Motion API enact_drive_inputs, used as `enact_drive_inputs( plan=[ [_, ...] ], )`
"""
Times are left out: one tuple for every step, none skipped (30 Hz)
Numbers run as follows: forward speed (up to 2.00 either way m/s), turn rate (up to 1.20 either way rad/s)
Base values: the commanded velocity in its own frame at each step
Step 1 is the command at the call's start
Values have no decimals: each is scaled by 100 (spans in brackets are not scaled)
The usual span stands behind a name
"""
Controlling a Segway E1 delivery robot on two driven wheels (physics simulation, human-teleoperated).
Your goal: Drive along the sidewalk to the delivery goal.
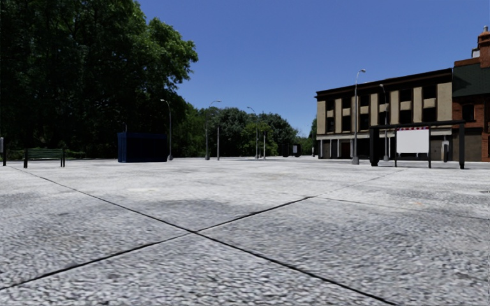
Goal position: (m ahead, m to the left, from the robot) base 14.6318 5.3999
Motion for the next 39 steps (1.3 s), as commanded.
enact_drive_inputs(
  plan=[
    [200,0],
    [200,0],
    [200,0],
    [200,0],
    [200,0],
    [200,0],
    [200,0],
    [200,0],
    [200,0],
    [200,0],
    [200,0],
    [200,0],
    [200,0],
    [200,0],
    [200,0],
    [200,0],
    [200,0],
    [200,0],
    [200,0],
    [200,0],
    [200,0],
    [200,0],
    [200,0],
    [200,0],
    [200,0],
    [200,0],
    [200,0],
    [200,0],
    [200,0],
    [200,0],
    [200,0],
    [200,0],
    [200,0],
    [200,0],
    [200,0],
    [200,0],
    [200,0],
    [200,0],
    [200,0]
  ],
)
